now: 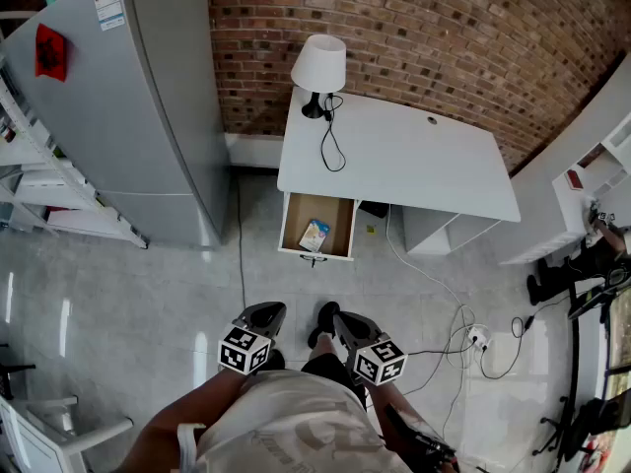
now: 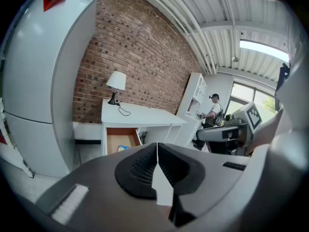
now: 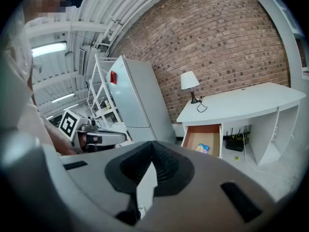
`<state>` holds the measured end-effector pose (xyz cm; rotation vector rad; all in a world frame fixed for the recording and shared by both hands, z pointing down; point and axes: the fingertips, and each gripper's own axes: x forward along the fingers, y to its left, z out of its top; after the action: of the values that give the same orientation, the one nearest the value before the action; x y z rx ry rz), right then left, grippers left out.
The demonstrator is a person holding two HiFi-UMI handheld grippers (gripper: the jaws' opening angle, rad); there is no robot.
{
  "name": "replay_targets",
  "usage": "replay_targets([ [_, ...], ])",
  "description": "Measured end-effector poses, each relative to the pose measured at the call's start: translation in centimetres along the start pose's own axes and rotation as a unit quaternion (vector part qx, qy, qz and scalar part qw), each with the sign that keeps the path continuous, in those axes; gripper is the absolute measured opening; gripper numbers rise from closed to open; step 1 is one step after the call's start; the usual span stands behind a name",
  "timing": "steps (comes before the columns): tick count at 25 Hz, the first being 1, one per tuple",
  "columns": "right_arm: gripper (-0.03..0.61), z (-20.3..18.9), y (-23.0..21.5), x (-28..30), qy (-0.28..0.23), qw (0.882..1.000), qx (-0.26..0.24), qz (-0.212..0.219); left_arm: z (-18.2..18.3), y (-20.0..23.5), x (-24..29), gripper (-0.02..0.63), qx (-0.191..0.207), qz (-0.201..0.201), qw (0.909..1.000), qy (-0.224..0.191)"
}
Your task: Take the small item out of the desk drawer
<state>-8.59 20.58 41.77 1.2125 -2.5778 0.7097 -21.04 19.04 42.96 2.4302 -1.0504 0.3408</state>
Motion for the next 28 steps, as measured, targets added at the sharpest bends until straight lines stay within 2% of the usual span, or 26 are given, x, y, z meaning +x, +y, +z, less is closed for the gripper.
replay_targets([
  [5,0.005,-1.3,1.0,-1.7,-0.005,1.0,0.003,-0.008,-0.9,-2.1,-1.0,0.012,0.017,-0.017,0.9997,0.004],
  [15,0.006,-3.0,2.6,-3.2,-0.009,1.0,0.003,-0.013,-2.0,-3.6,-2.2,0.012,0.02,-0.026,0.9994,0.006],
  [24,0.006,-2.2,1.3,-3.5,-0.011,1.0,0.006,-0.016,-1.2,-3.2,-2.5,0.012,0.009,-0.004,0.9999,-0.006],
  [28,0.006,-2.0,0.7,-3.6,-0.01,1.0,0.006,-0.014,-0.9,-3.9,-1.9,0.012,0.013,-0.008,0.9999,-0.008],
])
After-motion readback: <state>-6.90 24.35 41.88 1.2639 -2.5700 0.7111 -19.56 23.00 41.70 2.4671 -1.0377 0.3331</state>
